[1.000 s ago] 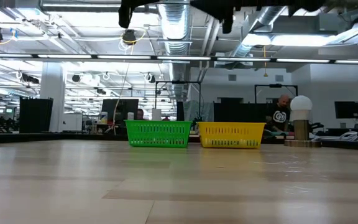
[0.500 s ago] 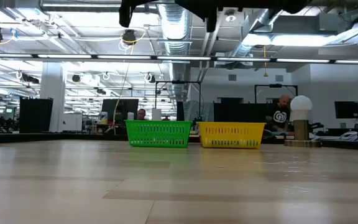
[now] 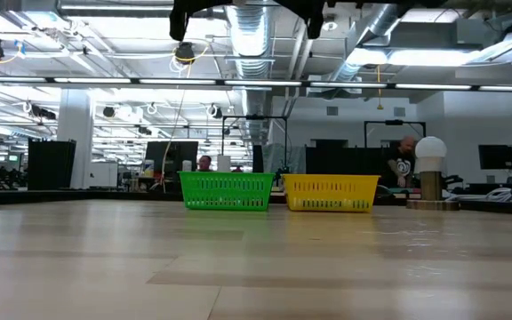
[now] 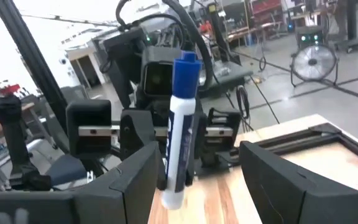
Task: Pick & Place Markers
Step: Put the large blue marker into the yellow bin
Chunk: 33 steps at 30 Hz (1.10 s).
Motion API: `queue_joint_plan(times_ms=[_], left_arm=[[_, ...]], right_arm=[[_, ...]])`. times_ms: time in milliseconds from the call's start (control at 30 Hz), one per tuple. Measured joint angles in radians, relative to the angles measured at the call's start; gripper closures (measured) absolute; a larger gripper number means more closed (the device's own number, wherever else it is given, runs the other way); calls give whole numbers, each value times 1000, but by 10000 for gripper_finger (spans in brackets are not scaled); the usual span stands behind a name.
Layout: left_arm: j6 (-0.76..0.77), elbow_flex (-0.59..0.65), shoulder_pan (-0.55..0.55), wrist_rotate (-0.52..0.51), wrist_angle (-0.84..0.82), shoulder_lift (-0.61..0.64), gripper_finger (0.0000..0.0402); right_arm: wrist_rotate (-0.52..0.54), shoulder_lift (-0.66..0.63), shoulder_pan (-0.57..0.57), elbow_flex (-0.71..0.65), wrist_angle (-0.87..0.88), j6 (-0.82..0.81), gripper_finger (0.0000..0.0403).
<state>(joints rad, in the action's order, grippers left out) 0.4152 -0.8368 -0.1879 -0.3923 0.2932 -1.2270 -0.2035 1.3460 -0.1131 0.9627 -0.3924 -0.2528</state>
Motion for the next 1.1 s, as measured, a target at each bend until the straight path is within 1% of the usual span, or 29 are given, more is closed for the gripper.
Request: queue_joint_plan(times_ms=[267, 400, 567, 633, 867, 1100], left_arm=[[0, 0, 0, 0, 3, 0, 321], [0, 0, 0, 0, 4, 0, 321], [0, 0, 0, 0, 4, 0, 321], [0, 0, 0, 0, 3, 0, 321], [0, 0, 0, 0, 4, 0, 321], [1, 1, 0, -1, 1, 0, 321]], right_arm=[[-7, 30, 8, 1, -22, -17, 183], [-8, 59, 8, 3, -56, -51, 169], [-21, 94, 7, 42, -65, -41, 152], [-37, 97, 6, 52, -49, -38, 151], [-35, 139, -14, 103, -53, -28, 152], [-71, 166, -33, 136, -38, -32, 152]])
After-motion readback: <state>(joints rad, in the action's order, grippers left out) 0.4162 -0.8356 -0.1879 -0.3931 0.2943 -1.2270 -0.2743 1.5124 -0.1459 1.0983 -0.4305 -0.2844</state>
